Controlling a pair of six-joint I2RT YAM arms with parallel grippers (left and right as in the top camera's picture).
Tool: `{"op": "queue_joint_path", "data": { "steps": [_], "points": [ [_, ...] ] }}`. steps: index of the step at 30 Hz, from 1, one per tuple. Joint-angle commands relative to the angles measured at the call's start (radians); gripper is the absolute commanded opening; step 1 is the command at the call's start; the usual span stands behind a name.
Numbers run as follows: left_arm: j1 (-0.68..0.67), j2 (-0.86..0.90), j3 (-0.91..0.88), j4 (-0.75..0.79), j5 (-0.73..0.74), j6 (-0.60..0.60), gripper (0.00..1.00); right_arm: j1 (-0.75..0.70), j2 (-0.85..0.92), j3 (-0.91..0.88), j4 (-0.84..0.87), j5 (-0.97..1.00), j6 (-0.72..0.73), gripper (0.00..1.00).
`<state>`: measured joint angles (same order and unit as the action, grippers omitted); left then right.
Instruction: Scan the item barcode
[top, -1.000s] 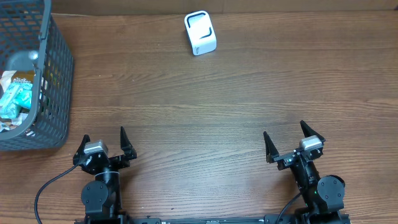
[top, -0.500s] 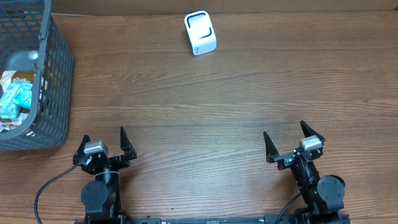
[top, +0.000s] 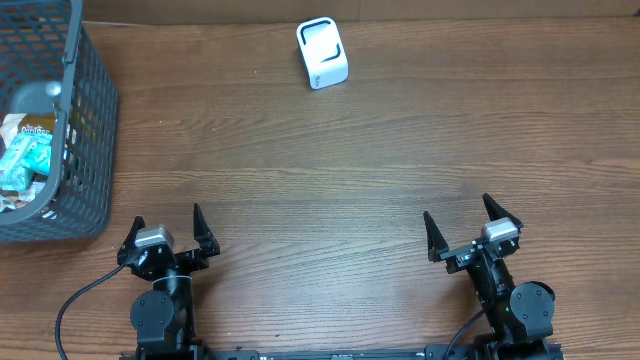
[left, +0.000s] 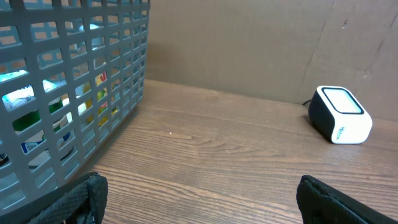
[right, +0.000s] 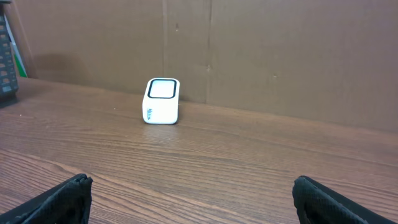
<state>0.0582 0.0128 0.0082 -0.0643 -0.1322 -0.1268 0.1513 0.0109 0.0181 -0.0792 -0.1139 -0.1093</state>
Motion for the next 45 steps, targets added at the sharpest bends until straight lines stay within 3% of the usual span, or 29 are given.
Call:
{"op": "queue_joint_path", "data": {
  "steps": [1, 45],
  "points": [
    [-0.009, -0.008, -0.003, 0.0, -0.006, 0.015, 1.0, 0.003, -0.008, -0.01, 0.003, 0.013, -0.002, 1.0],
    [-0.013, -0.008, -0.003, 0.044, -0.005, 0.015, 1.0, 0.003, -0.008, -0.01, 0.003, 0.013, -0.002, 1.0]
  ]
}}
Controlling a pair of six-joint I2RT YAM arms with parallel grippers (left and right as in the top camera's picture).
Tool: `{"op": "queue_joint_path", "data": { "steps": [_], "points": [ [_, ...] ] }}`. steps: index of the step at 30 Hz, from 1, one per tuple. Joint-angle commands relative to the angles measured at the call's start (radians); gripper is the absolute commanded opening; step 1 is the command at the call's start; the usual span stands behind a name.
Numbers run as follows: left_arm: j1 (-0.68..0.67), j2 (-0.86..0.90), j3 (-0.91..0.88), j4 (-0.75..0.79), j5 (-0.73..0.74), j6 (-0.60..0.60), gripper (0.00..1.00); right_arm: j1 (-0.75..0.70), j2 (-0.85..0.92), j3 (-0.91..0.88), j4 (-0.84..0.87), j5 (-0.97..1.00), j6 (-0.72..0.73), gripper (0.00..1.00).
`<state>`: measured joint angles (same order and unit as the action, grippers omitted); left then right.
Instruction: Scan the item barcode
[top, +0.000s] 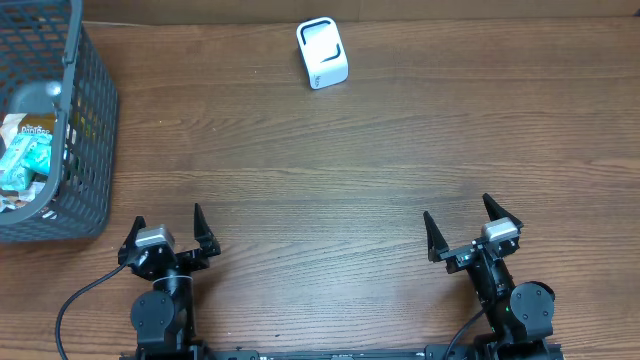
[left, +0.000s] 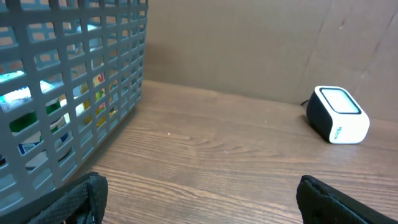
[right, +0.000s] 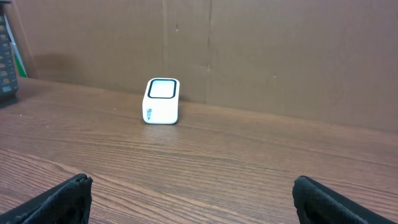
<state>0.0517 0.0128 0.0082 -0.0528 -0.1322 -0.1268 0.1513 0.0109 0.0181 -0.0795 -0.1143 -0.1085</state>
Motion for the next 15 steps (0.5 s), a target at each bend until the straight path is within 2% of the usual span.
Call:
{"op": "queue_joint_path", "data": {
  "steps": [1, 9, 12, 15],
  "points": [
    [-0.006, -0.008, -0.003, 0.04, -0.005, 0.015, 1.0, 0.003, -0.008, -0.01, 0.003, 0.013, -0.003, 1.0],
    [-0.006, -0.008, -0.003, -0.01, -0.006, 0.015, 1.0, 0.003, -0.008, -0.01, 0.003, 0.013, -0.003, 1.0],
    [-0.006, -0.008, -0.003, 0.017, 0.023, 0.011, 1.0, 0.003, -0.008, -0.01, 0.003, 0.013, -0.003, 1.0],
    [-0.006, -0.008, -0.003, 0.111, 0.098, 0.012, 1.0, 0.003, -0.008, -0.01, 0.003, 0.013, -0.003, 1.0]
  ]
}}
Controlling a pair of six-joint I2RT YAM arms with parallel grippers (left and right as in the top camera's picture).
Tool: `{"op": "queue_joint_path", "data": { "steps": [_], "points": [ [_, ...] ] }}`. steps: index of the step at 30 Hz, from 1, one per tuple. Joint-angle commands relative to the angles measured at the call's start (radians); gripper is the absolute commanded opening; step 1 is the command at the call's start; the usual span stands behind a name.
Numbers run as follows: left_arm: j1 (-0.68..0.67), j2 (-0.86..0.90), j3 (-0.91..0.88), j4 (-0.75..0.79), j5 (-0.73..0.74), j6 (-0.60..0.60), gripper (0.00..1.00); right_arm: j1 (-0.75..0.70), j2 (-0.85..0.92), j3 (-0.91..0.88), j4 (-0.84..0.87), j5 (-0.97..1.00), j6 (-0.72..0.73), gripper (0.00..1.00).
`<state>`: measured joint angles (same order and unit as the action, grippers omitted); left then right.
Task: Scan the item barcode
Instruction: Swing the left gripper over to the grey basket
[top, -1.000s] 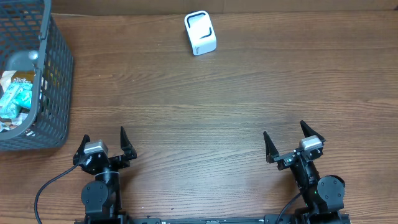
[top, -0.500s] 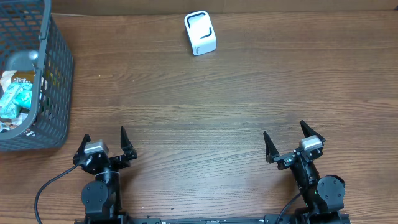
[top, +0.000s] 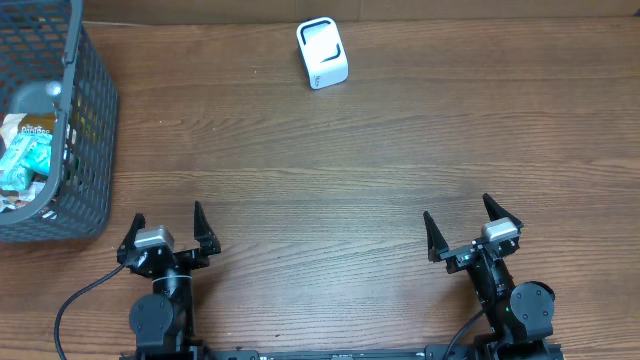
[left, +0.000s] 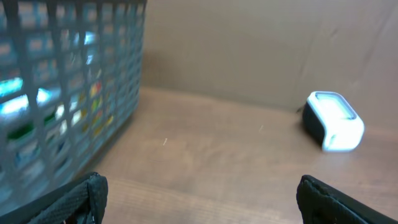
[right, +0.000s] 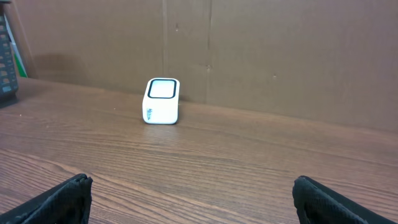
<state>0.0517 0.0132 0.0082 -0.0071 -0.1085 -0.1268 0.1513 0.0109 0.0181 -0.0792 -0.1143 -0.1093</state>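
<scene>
A white barcode scanner (top: 322, 53) with a dark window stands at the table's far edge; it also shows in the left wrist view (left: 333, 121) and the right wrist view (right: 162, 101). Packaged items (top: 24, 152) lie in a grey mesh basket (top: 92, 120) at the far left. Both grippers rest at the near edge, far from basket and scanner. My left gripper (top: 167, 222) is open and holds nothing. Open and empty too is my right gripper (top: 460, 215). The left wrist view is blurred.
A brown cardboard wall (right: 261, 50) backs the table behind the scanner. The basket (left: 68, 93) fills the left side of the left wrist view. Bare wooden tabletop (top: 330, 190) lies between the grippers and the scanner.
The left wrist view has gone blurred, and the scanner sits slightly lower and further left in it, so the left wrist has shifted a little. The right arm has not moved.
At both earlier moments the two grippers stood open and empty at the near edge, with the items in the basket and the scanner at the back. Now only the left wrist's view has shifted slightly.
</scene>
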Motion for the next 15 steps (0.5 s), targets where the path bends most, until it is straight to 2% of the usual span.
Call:
{"op": "queue_joint_path", "data": {
  "steps": [1, 8, 10, 15],
  "points": [
    [-0.006, -0.009, -0.003, 0.1, 0.087, 0.012, 0.99, 0.003, -0.008, -0.01, 0.003, 0.013, -0.002, 1.0],
    [-0.006, -0.009, 0.019, 0.657, 0.26, -0.002, 0.99, 0.003, -0.008, -0.01, 0.003, 0.013, -0.002, 1.0],
    [-0.006, -0.009, 0.051, 0.747, 0.274, -0.037, 0.99, 0.003, -0.008, -0.01, 0.003, 0.013, -0.002, 1.0],
    [-0.006, -0.009, 0.189, 0.76, 0.352, -0.045, 1.0, 0.003, -0.008, -0.01, 0.003, 0.013, -0.002, 1.0]
  ]
}}
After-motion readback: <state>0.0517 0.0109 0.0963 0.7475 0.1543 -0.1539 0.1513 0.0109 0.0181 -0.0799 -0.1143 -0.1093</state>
